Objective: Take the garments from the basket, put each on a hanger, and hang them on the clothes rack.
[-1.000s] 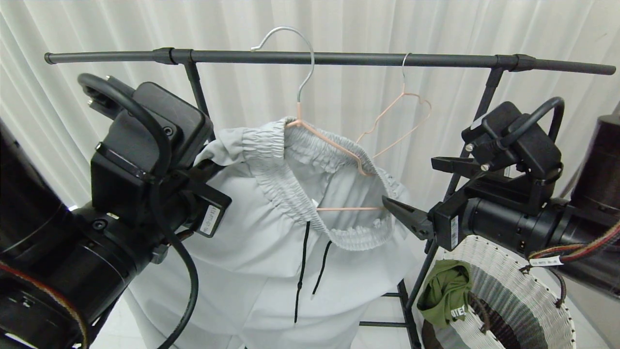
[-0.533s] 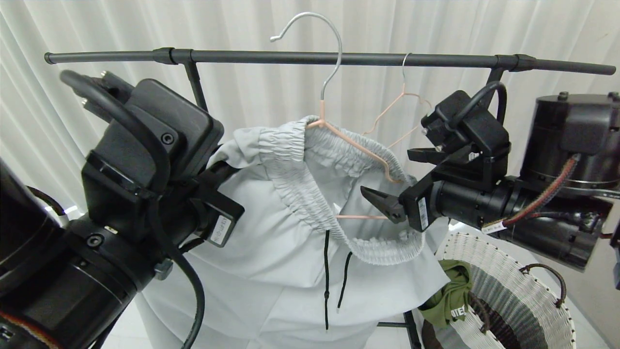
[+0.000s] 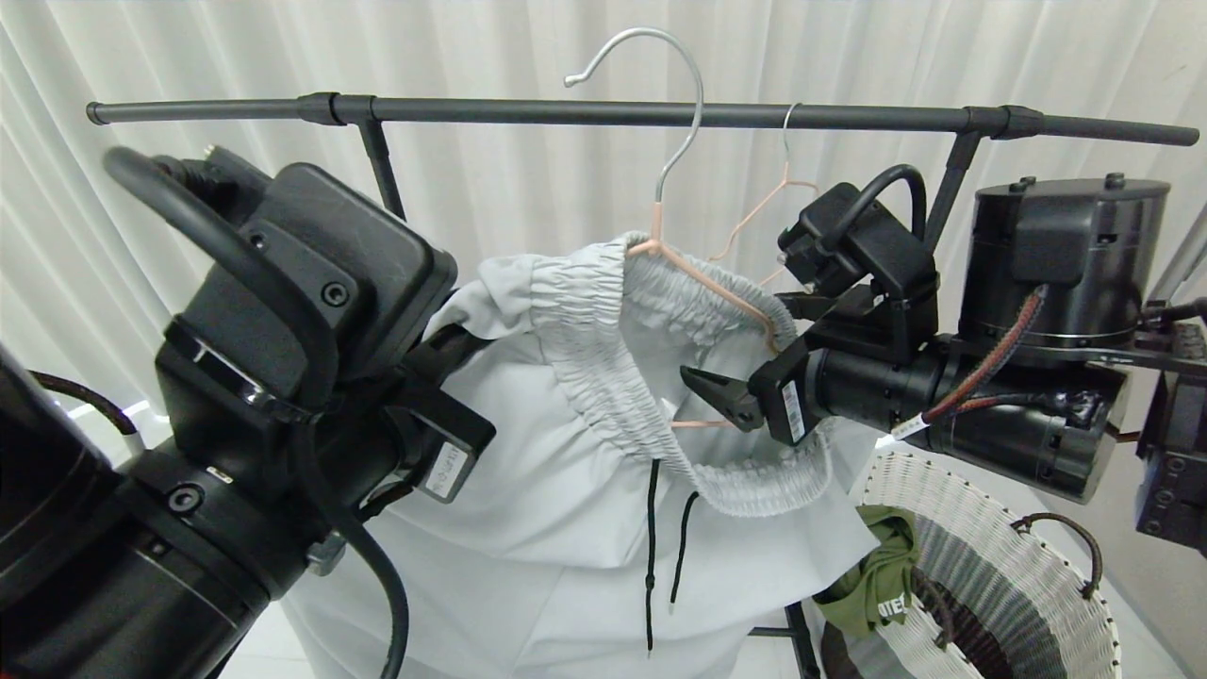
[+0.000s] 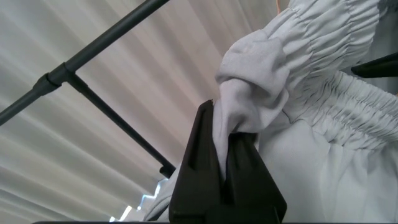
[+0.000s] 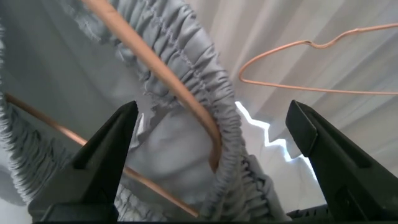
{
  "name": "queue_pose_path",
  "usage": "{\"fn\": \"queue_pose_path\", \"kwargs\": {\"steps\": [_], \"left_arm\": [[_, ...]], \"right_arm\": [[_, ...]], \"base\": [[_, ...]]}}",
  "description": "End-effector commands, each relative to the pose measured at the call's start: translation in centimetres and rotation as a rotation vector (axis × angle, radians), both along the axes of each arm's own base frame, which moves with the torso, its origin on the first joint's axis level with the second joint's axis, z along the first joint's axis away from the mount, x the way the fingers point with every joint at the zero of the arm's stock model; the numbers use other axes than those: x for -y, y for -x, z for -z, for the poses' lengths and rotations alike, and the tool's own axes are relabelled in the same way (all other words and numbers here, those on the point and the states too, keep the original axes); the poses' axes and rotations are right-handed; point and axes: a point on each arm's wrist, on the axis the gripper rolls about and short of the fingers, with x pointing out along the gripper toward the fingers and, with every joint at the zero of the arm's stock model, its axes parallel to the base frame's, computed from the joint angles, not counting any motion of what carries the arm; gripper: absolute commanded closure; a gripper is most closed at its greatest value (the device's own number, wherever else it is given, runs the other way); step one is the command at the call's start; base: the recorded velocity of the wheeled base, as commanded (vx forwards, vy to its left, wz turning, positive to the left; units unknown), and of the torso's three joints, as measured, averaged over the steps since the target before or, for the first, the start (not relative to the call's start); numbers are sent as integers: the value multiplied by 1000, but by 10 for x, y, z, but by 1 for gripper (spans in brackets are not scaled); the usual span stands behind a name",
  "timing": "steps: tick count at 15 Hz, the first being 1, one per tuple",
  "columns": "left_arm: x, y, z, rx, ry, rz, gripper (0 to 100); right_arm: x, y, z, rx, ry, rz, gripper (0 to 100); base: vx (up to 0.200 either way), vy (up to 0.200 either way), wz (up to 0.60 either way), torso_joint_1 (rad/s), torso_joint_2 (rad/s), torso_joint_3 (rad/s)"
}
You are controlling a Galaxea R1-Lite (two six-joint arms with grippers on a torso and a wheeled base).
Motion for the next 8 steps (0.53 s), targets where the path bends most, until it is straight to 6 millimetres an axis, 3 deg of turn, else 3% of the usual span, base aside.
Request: {"fn": "queue_pose_path", "kwargs": {"steps": [1, 8], "left_arm": [[0, 0, 0, 1, 0, 0, 100], [2, 3, 4, -8, -12, 17, 100]], "right_arm": [[-1, 0, 1, -2, 2, -1, 100], [-1, -1, 1, 1, -1, 0, 100]], "base": [[0, 0, 0, 0, 0, 0], [0, 0, 0, 0, 0, 0]]}}
